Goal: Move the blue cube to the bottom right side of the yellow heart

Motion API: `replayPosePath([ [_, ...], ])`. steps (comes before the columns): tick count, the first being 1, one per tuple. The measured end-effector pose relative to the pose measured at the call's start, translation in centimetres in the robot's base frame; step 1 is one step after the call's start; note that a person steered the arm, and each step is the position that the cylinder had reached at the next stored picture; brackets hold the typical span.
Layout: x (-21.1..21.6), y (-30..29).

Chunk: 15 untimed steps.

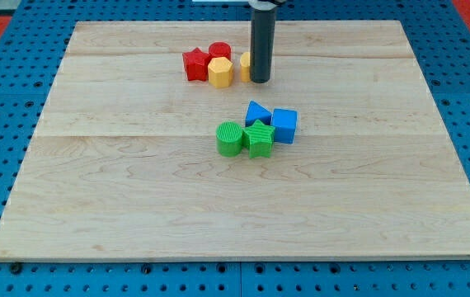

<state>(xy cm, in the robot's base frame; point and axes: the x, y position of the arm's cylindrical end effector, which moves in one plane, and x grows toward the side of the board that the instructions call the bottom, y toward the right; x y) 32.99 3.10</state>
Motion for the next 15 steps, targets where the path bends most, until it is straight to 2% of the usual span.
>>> replayPosePath([
  [1, 1.2, 0.2],
  [2, 1.4, 7.2],
  [3, 6.4, 12.2],
  [4, 12.7, 12.5],
  [5, 10.5, 5.6],
  [6, 5.6, 0.4],
  [8, 9.1, -0.4],
  [10, 9.1, -6.8],
  [14, 3.7, -2.7],
  [15, 4.3, -0.3],
])
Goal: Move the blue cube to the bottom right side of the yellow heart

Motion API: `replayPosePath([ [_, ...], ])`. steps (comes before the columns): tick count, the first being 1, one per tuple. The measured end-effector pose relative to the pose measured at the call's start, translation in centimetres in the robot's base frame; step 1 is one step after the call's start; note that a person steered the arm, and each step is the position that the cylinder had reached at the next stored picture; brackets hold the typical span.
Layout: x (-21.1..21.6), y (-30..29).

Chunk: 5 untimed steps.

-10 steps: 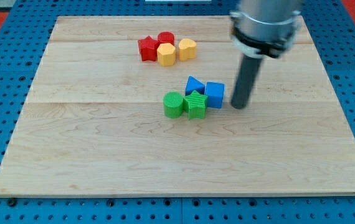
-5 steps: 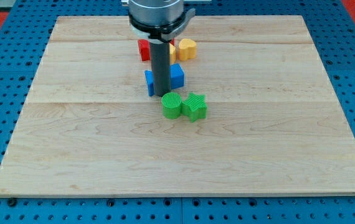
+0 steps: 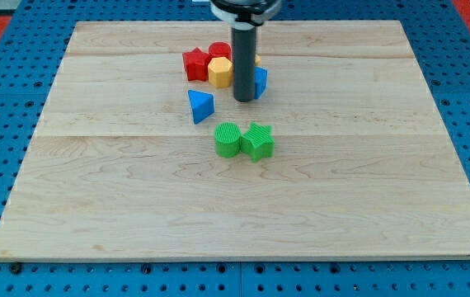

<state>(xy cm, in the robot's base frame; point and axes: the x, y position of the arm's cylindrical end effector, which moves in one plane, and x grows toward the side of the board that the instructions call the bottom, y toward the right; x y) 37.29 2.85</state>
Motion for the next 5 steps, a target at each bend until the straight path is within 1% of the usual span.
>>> replayPosePath([
  [1, 0.9, 7.1],
  [2, 7.9, 6.6],
  [3, 13.6, -0.2],
  [4, 8.6, -8.2],
  [5, 5.1, -7.2],
])
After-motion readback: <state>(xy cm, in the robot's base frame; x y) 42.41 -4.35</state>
